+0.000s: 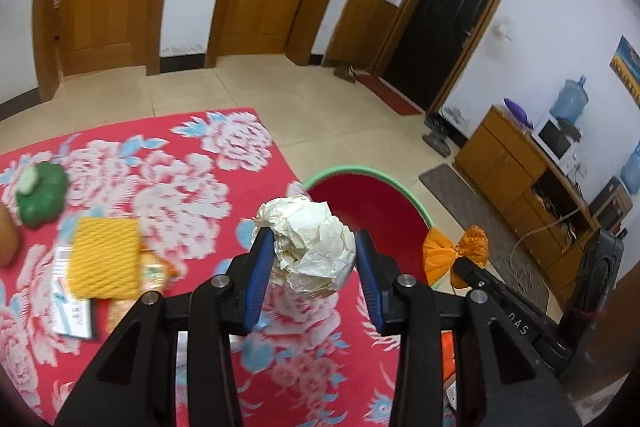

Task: Collect trash
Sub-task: 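Carry the tissue and orange mesh bag over the bucket with both tools, then open both tools over the bucket to drop the bag and tissue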

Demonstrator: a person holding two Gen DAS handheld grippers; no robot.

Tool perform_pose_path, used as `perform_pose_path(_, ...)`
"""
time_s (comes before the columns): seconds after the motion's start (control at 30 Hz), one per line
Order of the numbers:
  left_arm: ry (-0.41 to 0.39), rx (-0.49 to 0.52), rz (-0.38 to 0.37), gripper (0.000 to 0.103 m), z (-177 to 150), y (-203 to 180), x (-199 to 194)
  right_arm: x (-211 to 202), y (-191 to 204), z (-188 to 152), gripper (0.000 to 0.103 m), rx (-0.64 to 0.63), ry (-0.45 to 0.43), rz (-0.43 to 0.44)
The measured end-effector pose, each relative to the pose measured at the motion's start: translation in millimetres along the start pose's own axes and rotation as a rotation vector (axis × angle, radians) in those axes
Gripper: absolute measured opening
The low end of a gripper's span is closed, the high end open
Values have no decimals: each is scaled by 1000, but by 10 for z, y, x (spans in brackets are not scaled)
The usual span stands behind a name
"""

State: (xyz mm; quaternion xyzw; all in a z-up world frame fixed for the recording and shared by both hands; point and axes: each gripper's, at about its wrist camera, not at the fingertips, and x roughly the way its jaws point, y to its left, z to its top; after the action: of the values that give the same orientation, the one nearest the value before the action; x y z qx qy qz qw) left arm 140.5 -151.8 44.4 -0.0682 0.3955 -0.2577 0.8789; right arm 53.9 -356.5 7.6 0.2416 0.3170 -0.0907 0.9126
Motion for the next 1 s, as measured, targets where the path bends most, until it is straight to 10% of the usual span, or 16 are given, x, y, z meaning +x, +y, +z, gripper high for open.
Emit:
perform_pose_path(0.8, 132, 121, -28, 43, 104, -707, 1038, 273, -626, -26, 52, 143, 30, -63)
perform_pose_path(1.0, 137, 93, -1, 61, 152, -716, 1092, 250, -678, -41, 58, 156, 34, -47)
